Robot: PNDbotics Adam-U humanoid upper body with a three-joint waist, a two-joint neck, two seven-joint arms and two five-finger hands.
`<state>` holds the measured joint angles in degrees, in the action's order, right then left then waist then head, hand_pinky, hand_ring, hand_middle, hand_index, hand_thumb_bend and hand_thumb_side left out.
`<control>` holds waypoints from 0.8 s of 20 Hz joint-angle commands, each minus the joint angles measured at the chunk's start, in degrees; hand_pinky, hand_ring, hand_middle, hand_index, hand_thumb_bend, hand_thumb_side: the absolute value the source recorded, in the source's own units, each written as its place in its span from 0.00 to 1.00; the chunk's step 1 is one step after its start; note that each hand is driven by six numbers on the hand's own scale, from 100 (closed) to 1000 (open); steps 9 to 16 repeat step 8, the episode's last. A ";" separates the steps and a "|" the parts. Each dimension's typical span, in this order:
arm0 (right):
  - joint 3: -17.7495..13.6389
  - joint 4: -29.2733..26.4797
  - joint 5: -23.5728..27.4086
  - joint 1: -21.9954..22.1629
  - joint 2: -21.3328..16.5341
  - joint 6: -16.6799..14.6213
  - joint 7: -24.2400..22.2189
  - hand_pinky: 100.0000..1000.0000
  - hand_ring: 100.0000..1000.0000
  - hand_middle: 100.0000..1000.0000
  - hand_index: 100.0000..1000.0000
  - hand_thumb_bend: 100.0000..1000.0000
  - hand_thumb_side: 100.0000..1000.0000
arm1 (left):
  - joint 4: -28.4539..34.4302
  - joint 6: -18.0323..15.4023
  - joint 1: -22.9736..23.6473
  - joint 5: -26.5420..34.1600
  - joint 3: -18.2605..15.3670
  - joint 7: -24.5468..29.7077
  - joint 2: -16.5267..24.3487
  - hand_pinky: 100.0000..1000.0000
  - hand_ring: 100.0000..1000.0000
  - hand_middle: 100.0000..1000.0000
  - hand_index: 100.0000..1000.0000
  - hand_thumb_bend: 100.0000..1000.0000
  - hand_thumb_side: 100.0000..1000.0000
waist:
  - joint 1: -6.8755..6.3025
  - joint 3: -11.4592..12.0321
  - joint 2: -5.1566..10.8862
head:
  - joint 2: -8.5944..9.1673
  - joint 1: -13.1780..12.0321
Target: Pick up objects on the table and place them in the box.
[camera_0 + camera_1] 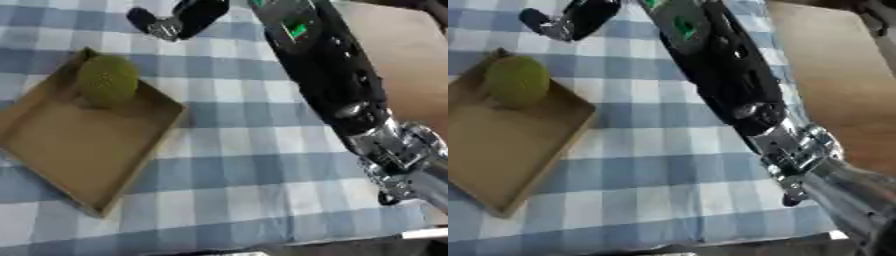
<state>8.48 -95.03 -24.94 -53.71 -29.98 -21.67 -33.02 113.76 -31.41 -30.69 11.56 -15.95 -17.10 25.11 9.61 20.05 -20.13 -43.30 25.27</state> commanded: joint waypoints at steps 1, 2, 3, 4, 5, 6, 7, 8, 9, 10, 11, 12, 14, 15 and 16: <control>-2.65 -1.04 6.73 -1.00 -3.98 1.57 0.42 0.89 0.92 0.81 0.89 0.00 0.19 | 0.83 0.11 -0.14 -0.10 -0.50 -0.57 1.41 0.70 0.68 0.67 0.66 0.48 0.31 | -0.91 -0.25 1.42 | -0.17 0.01; -3.32 -0.89 8.96 -0.89 -4.88 1.91 0.56 0.89 0.92 0.80 0.89 0.00 0.20 | 0.83 0.18 -0.04 -0.20 -0.53 -0.58 1.41 0.70 0.68 0.67 0.66 0.48 0.31 | -0.92 -0.33 1.41 | -0.13 -0.09; -3.92 -0.80 11.17 -0.71 -5.81 2.23 0.75 0.89 0.92 0.80 0.89 0.00 0.22 | 0.83 0.25 0.09 -0.29 -0.56 -0.56 1.41 0.70 0.68 0.67 0.66 0.48 0.32 | -0.92 -0.43 1.39 | -0.08 -0.21; -4.43 -0.79 13.40 -0.46 -6.76 2.54 0.95 0.89 0.92 0.80 0.89 0.00 0.23 | 0.83 0.32 0.19 -0.37 -0.59 -0.53 1.41 0.70 0.68 0.67 0.66 0.48 0.32 | -0.91 -0.50 1.38 | -0.06 -0.30; -4.97 -0.85 15.51 -0.14 -7.82 2.88 1.17 0.89 0.91 0.79 0.88 0.00 0.25 | 0.83 0.38 0.32 -0.44 -0.63 -0.50 1.41 0.70 0.68 0.67 0.66 0.48 0.32 | -0.91 -0.60 1.36 | -0.04 -0.45; -5.45 -1.03 17.32 0.20 -8.81 3.21 1.39 0.89 0.91 0.79 0.88 0.00 0.25 | 0.83 0.44 0.40 -0.49 -0.66 -0.46 1.42 0.70 0.68 0.67 0.66 0.48 0.32 | -0.90 -0.66 1.35 | -0.03 -0.54; -6.17 -1.23 18.88 0.83 -10.28 3.56 2.02 0.89 0.91 0.79 0.88 0.00 0.27 | 0.83 0.49 0.54 -0.56 -0.70 -0.41 1.47 0.70 0.68 0.67 0.66 0.48 0.32 | -0.90 -0.84 1.33 | 0.00 -0.79; -6.81 -1.49 20.30 1.58 -11.65 3.88 2.89 0.89 0.91 0.79 0.87 0.00 0.28 | 0.83 0.54 0.65 -0.63 -0.74 -0.36 1.51 0.70 0.68 0.67 0.66 0.48 0.32 | -0.89 -0.97 1.32 | 0.03 -0.99; -6.81 -1.49 20.30 1.58 -11.65 3.88 2.89 0.89 0.91 0.79 0.87 0.00 0.28 | 0.83 0.54 0.65 -0.63 -0.74 -0.36 1.51 0.70 0.68 0.67 0.66 0.48 0.32 | -0.89 -0.97 1.32 | 0.03 -0.99; -6.81 -1.49 20.30 1.58 -11.65 3.88 2.89 0.89 0.91 0.79 0.87 0.00 0.28 | 0.83 0.54 0.65 -0.63 -0.74 -0.36 1.51 0.70 0.68 0.67 0.66 0.48 0.32 | -0.89 -0.97 1.32 | 0.03 -0.99; -6.81 -1.49 20.30 1.58 -11.65 3.88 2.89 0.89 0.91 0.79 0.87 0.00 0.28 | 0.83 0.54 0.65 -0.63 -0.74 -0.36 1.51 0.70 0.68 0.67 0.66 0.48 0.32 | -0.89 -0.97 1.32 | 0.03 -0.99; -6.81 -1.49 20.30 1.58 -11.65 3.88 2.89 0.89 0.91 0.79 0.87 0.00 0.28 | 0.83 0.54 0.65 -0.63 -0.74 -0.36 1.51 0.70 0.68 0.67 0.66 0.48 0.32 | -0.89 -0.97 1.32 | 0.03 -0.99; -6.81 -1.49 20.30 1.58 -11.65 3.88 2.89 0.89 0.91 0.79 0.87 0.00 0.28 | 0.83 0.54 0.65 -0.63 -0.74 -0.36 1.51 0.70 0.68 0.67 0.66 0.48 0.32 | -0.89 -0.97 1.32 | 0.03 -0.99; -6.81 -1.49 20.30 1.58 -11.65 3.88 2.89 0.89 0.91 0.79 0.87 0.00 0.28 | 0.83 0.54 0.65 -0.63 -0.74 -0.36 1.51 0.70 0.68 0.67 0.66 0.48 0.32 | -0.89 -0.97 1.32 | 0.03 -0.99; -6.81 -1.49 20.30 1.58 -11.65 3.88 2.89 0.89 0.91 0.79 0.87 0.00 0.28 | 0.83 0.54 0.65 -0.63 -0.74 -0.36 1.51 0.70 0.68 0.67 0.66 0.48 0.32 | -0.89 -0.97 1.32 | 0.03 -0.99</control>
